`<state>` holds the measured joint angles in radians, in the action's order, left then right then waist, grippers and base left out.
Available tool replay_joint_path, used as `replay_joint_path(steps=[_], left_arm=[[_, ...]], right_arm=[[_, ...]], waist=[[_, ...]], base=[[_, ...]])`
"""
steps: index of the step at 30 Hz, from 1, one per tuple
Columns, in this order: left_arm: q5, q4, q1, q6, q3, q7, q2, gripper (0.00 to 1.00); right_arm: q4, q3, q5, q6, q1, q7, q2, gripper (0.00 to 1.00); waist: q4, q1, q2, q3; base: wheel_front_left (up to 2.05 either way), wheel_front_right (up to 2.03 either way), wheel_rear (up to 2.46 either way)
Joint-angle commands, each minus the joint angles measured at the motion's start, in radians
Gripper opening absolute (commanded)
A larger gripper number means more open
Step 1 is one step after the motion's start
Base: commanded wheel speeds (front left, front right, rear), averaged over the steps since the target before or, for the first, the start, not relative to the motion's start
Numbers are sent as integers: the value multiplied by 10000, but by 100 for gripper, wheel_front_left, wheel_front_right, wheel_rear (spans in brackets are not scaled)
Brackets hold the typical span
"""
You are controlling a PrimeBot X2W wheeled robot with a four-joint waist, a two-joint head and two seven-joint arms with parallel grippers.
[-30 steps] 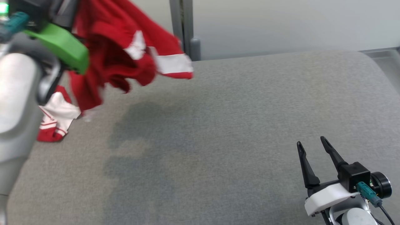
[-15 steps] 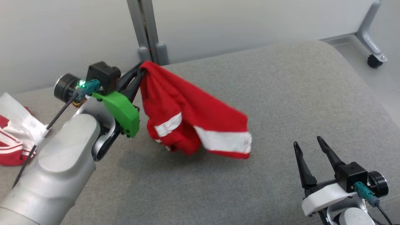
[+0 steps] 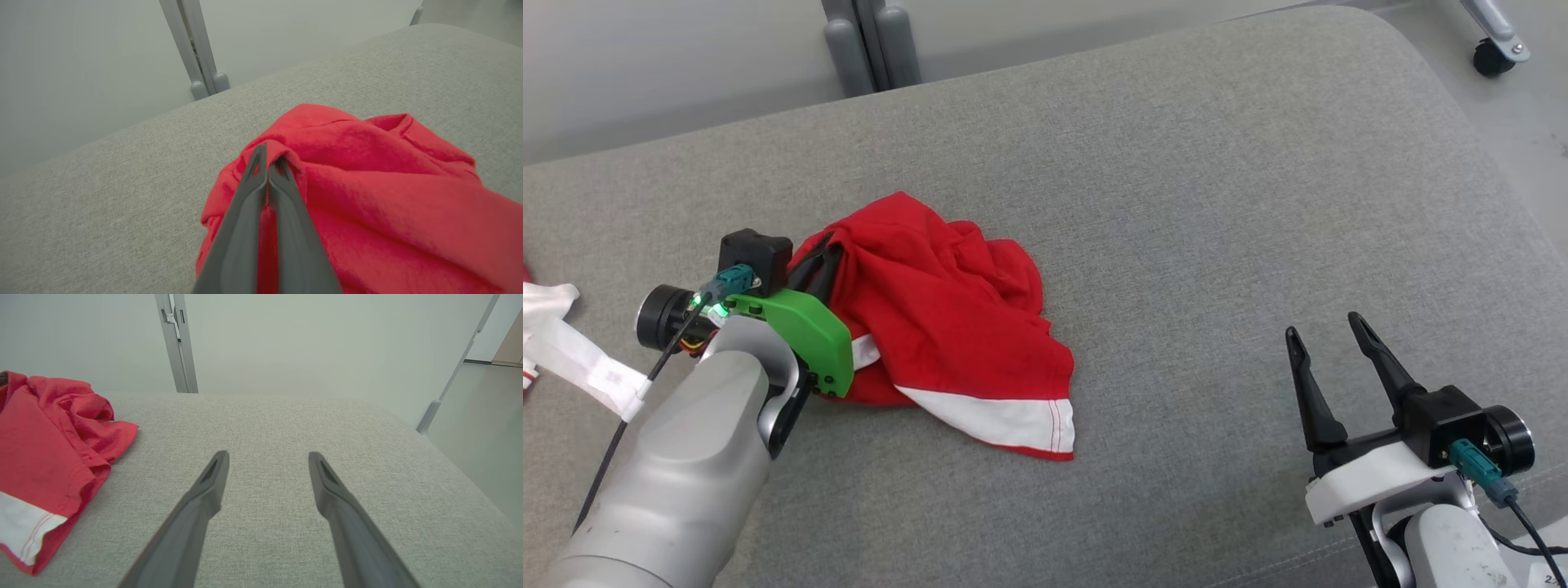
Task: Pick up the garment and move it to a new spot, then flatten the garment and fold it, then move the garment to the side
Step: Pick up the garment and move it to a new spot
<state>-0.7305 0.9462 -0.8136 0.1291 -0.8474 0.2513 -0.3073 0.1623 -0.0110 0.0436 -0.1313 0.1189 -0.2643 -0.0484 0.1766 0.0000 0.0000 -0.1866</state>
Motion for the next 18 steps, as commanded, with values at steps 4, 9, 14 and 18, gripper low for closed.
replay_joint_path(steps=[4,9,14,18], left_arm=[[260,29,-141,-140,452,153,154,100],[685,-780,540,-143,1235,139,121,100],[1012,-1707,1616,-84,2088,132,-4,100],[1310,-2385,2644,-89,2625,133,-37,100]], right_arm=[[38,-2,-4,10,129,-4,-38,100],[91,54,-81,10,1,-4,-38,100],[177,43,-178,10,-316,-3,-38,100],[241,109,-259,10,-639,-3,-36,100]], waist=[[-274,0,0,-82],[-577,0,0,313],[-828,0,0,1002],[-1078,0,0,1570]], base=[[0,0,0],[0,0,0],[0,0,0],[0,0,0]])
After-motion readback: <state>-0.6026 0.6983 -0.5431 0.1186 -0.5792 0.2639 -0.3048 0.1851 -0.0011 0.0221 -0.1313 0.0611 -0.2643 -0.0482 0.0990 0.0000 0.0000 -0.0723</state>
